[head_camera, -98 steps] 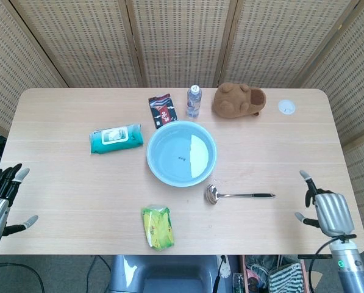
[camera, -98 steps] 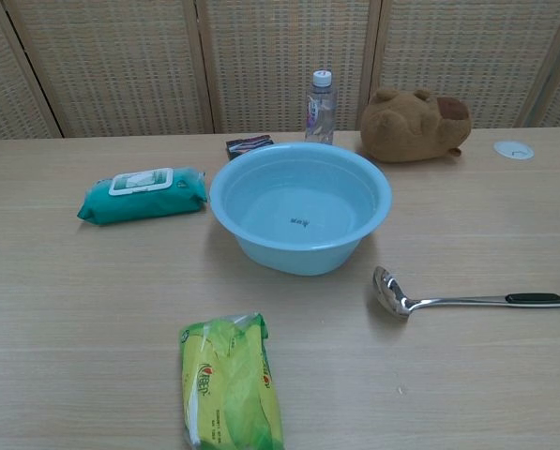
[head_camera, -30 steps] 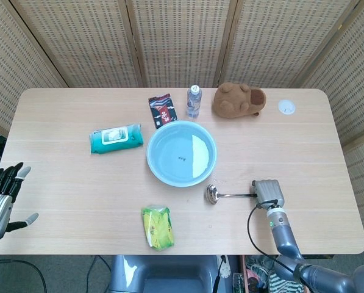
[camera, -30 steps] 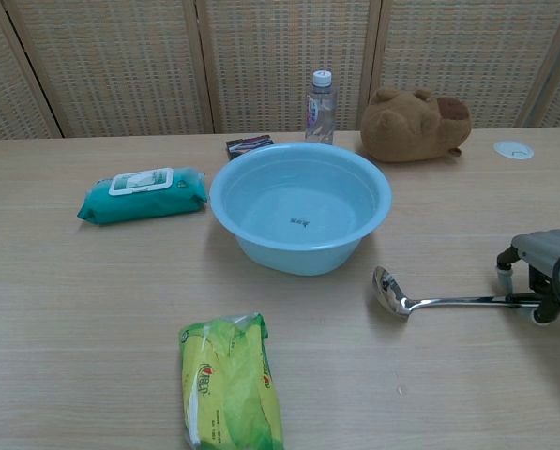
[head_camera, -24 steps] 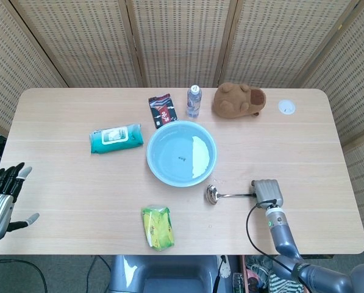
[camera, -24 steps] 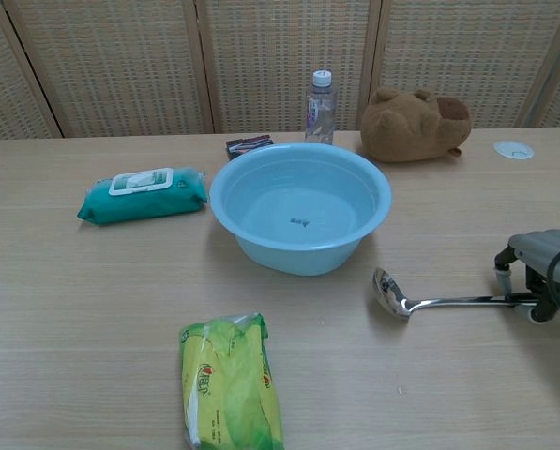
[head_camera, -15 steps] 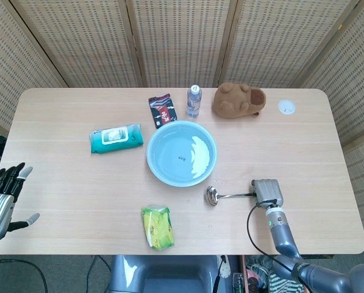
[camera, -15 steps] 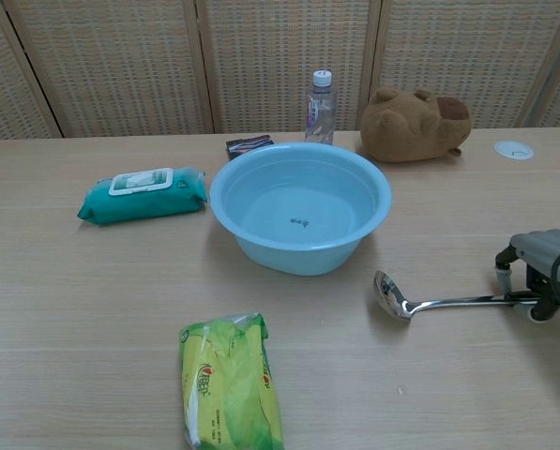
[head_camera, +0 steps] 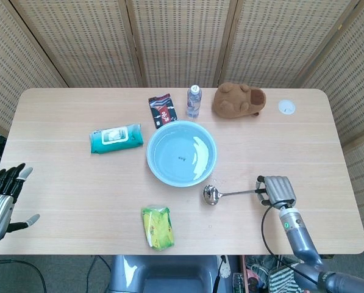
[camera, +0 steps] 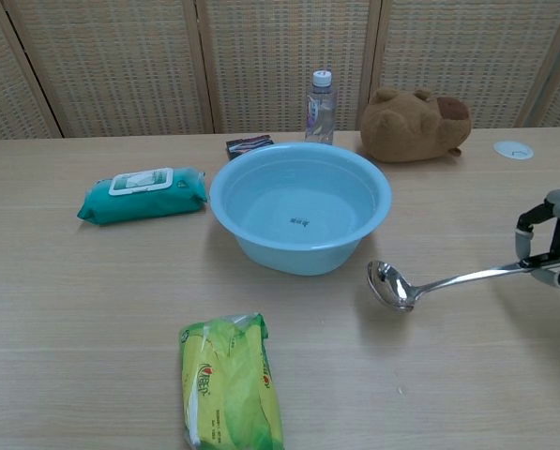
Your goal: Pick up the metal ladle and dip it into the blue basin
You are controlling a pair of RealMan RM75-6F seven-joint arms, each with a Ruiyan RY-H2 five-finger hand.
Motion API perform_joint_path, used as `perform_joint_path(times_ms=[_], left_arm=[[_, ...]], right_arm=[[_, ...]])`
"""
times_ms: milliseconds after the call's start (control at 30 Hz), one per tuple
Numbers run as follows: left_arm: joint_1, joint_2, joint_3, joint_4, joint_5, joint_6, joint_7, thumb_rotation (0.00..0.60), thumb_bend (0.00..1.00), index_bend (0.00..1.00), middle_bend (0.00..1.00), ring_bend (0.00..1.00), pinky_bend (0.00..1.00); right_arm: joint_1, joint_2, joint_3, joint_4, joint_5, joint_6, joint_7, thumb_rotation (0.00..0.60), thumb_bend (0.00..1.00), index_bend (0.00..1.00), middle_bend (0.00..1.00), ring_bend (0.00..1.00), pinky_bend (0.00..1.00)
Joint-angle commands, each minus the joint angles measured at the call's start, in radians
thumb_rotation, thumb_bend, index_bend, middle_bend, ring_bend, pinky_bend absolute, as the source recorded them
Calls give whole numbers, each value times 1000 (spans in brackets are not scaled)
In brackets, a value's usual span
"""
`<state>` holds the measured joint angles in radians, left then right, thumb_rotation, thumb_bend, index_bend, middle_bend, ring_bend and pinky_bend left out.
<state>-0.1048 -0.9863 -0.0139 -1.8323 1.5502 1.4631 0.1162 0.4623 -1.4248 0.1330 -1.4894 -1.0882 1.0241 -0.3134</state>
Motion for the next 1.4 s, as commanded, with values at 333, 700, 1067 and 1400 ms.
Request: perform_joint_path(times_ms=[333,700,1067,1400], left_arm=[[-5,6,-3,2,-8,-7,-14,600,0,0,0,0,0],[-17,18,-24,8,-57,-28,-47,600,0,0,0,0,0],[-44,9,-40,25,-108,-79,-45,600,0,0,0,0,0],[-59,14,-49,31,-146,-111,-61,600,0,0,0,0,0]], right_arm=[[11,179,25,-267,-82,45,-32,600,798,695,1000,947,1000],[241,185,179,-407,284,100,-507,600,801,695,1000,946,1000],[532,6,251,-251,610,211,-849,600,801,695,1000,946,1000],[651,-149,230,16,688,220,-915,600,803,698,1000,946,1000]])
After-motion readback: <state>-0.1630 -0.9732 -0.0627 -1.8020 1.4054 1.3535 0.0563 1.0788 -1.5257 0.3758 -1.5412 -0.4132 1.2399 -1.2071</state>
